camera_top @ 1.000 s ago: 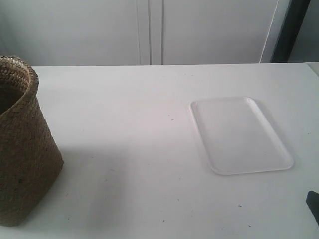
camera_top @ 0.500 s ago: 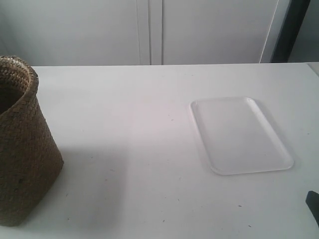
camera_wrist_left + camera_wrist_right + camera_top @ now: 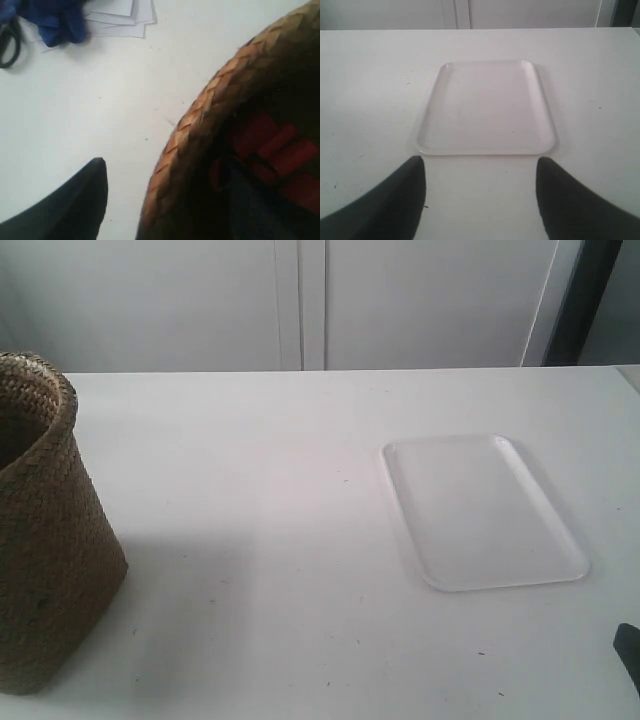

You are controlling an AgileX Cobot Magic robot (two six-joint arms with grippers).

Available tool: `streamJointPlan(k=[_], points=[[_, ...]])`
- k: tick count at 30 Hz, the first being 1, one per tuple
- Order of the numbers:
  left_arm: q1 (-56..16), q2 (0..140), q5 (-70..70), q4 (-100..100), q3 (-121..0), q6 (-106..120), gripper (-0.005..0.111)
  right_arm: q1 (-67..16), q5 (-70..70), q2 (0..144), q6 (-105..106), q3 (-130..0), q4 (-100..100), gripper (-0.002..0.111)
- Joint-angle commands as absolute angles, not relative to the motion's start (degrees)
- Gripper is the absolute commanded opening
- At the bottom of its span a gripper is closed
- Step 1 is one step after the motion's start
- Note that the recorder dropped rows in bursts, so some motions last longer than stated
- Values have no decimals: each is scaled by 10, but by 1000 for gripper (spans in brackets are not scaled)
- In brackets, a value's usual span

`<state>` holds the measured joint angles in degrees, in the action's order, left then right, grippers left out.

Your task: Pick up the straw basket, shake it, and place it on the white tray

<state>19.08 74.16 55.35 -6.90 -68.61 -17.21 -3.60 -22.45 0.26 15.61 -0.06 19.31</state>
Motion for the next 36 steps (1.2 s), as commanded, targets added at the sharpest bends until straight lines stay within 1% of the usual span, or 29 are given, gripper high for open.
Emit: streamJointPlan(k=[1,3,5,7,12,16,20,22,28,36], points=[[193,754,521,-12,-665,-136,65,-34,-222,0,158,0,195,60],[193,754,517,0,-665,-132,58,-34,-222,0,158,0,195,60],[193,754,515,0,-665,-133,46,-34,-222,0,158,0,195,60],[193,754,516,0,-665,-143,30,-34,-222,0,158,0,195,60],[193,754,515,0,-665,-159,1,-34,-211,0,176,0,173,60],[193,754,512,0,-664,-161,0,-34,-128,0,214,0,127,60],[193,754,500,4,-652,-161,0,-34,-13,0,174,0,175,60],[193,754,488,8,-646,-161,0,-34,18,0,144,0,188,60],[193,754,475,8,-637,-161,0,-34,58,0,124,0,192,60],[193,754,475,8,-637,-145,0,-34,88,0,-47,0,214,60]])
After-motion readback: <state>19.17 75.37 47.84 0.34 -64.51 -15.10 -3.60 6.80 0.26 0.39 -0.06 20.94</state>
